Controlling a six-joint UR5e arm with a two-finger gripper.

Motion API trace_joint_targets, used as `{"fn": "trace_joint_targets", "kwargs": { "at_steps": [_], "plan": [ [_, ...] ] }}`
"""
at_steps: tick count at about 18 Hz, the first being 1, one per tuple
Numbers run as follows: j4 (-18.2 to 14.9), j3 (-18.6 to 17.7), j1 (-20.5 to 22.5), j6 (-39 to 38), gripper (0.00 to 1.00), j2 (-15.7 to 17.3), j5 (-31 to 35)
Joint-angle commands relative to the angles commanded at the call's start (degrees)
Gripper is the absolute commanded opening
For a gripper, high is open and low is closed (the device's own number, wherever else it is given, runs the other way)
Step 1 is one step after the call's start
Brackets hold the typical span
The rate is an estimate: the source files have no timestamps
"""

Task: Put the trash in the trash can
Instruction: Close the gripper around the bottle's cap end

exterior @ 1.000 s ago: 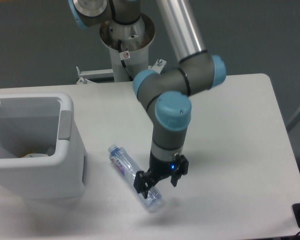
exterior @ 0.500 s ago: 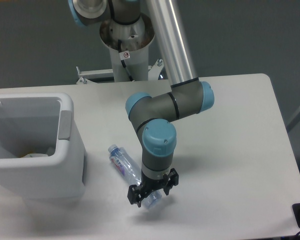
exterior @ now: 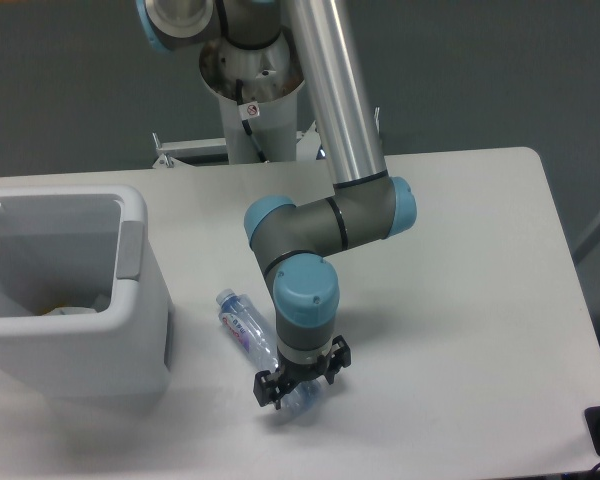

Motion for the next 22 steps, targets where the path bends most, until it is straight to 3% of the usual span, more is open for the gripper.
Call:
{"fn": "trace_joint_targets", "kwargs": {
  "at_steps": [3,6,22],
  "plan": [
    [-0.2,0.0,0.0,0.0,0.78,0.4,-0.1],
    [-0.2,0.1,0.0,0.1,0.67,0.5,-0.1],
    [-0.2,0.6,0.2,1.9,0.64,1.5,-0.1]
  ]
}}
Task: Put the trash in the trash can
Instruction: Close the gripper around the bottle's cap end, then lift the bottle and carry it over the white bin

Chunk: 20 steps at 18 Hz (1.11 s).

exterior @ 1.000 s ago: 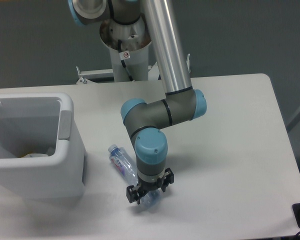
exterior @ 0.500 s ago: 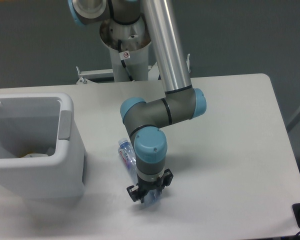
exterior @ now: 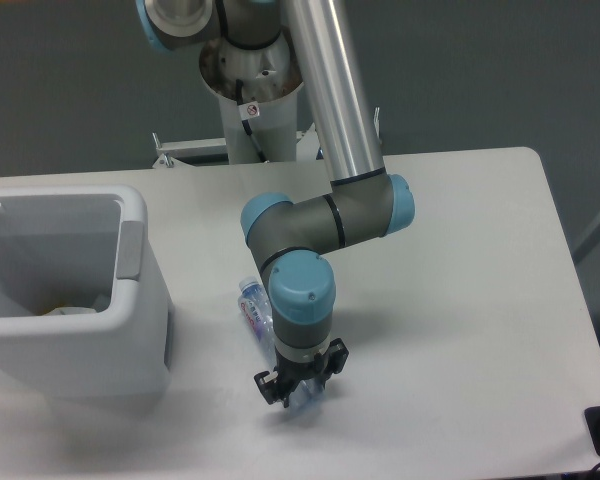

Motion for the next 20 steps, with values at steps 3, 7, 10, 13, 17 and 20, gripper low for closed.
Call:
{"fn": "trace_joint_targets", "kwargs": {
  "at_steps": [3,7,10,13,17,20],
  "plan": [
    [-0.1,0.5,0.6,0.4,0.64,2.0,0.0],
    [0.1,2.5,1.5,5.7,0.64,9.2,0.1],
    [0.8,7.1,4.0,8.4,0.64,14.1,-5.8],
    [1.3,10.8,7.1,8.4,0.64,17.1,-16.7],
    [7.0,13.4,6.9,9.1,0.64,17.5,-24.0],
    [9.3,13.4,4.0,9.1,0.64,18.5,-25.9]
  ]
}}
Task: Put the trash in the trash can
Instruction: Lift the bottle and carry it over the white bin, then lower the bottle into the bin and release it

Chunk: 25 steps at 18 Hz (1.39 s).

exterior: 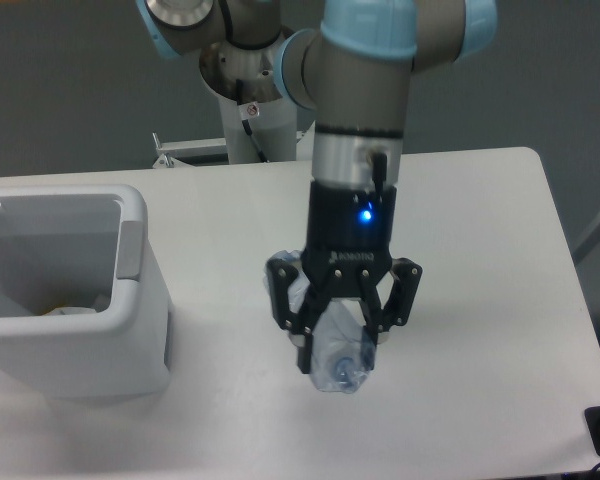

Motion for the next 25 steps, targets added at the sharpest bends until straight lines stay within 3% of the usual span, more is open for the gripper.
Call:
{"fn": "trace_joint_targets", "kwargs": {
  "at_steps": [6,9,12,15,16,17,21,25],
  "plan": [
    [0.3,-0.8,-7.3,-0.2,0.64,5.5,-1.1],
    [0.2,-1.1,-11.1,-0.3,0.64,5.6,-1.1],
    [0.1,-3.5,-16.0,-0.4,0.65,4.4,-1.0],
    [0.1,-5.2,-17.8,-0.4,0.68,3.7,-1.0],
    [0.1,-5.4,-17.9,0.0,0.75,3.6,-1.0],
    [0.1,-4.9,-17.9,0.5,0.99,3.5,-0.9],
    [-0.2,-5.5,-15.7,1.9,1.00,5.3,1.5],
    [-0.6,-6.7,-7.2,2.8,1.00,7.0,11.7]
  ]
}}
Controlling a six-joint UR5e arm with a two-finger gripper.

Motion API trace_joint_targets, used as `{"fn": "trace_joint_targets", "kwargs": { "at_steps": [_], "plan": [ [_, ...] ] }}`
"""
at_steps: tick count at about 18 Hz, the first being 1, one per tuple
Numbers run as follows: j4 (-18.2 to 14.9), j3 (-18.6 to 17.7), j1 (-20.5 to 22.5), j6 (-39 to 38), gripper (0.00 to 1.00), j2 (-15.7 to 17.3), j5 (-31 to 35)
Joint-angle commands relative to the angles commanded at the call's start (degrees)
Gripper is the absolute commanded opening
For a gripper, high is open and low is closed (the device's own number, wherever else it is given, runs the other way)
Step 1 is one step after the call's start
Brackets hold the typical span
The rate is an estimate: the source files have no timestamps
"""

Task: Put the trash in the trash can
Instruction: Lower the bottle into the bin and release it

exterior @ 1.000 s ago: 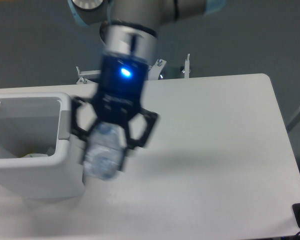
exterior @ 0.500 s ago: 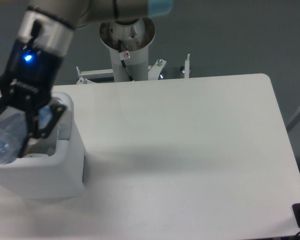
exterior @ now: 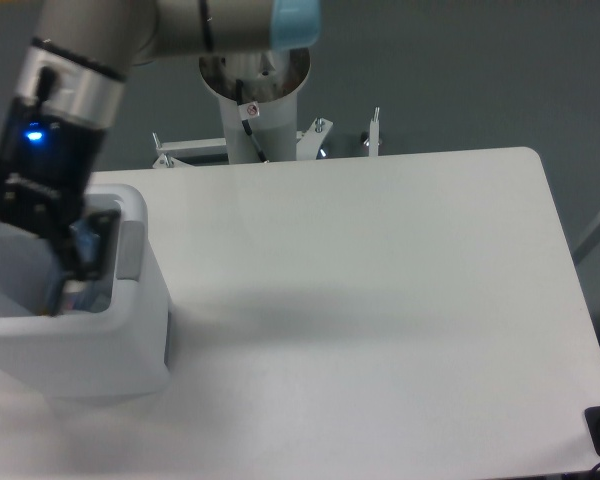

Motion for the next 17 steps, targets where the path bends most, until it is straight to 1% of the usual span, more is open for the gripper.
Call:
{"fn": "trace_joint_targets", "kwargs": {
  "at_steps": [2,3,4,6,8,9,11,12,15,17],
  "plan": [
    [-0.2,-0.7,3.3,1.3,1.00,0.2,5.9],
    [-0.4,-1.2,5.2,5.6,1.00,0.1,7.4],
    [-1.3,-1.8,6.2,9.5,1.00,0.1,8.3],
    [-5.4,-2.1,6.9,17.5,1.00,0.4,13.4],
    [-10.5,-2.8,8.5,25.5,1.00,0.8,18.7],
    [-15.4,-2.7,9.5,31.3,1.00,1.7,22.0],
    [-22.4,-3.7,11.4,37.9,1.00,4.4,25.2],
    [-23.9,-4.4,12.2,40.6,1.00,5.6,25.5],
    [-24.7,-7.6,17.2,47.3,1.00,9.6,25.1],
    [-24.7,-9.3,18.6,47.3,1.00,10.9,24.6]
  ]
}}
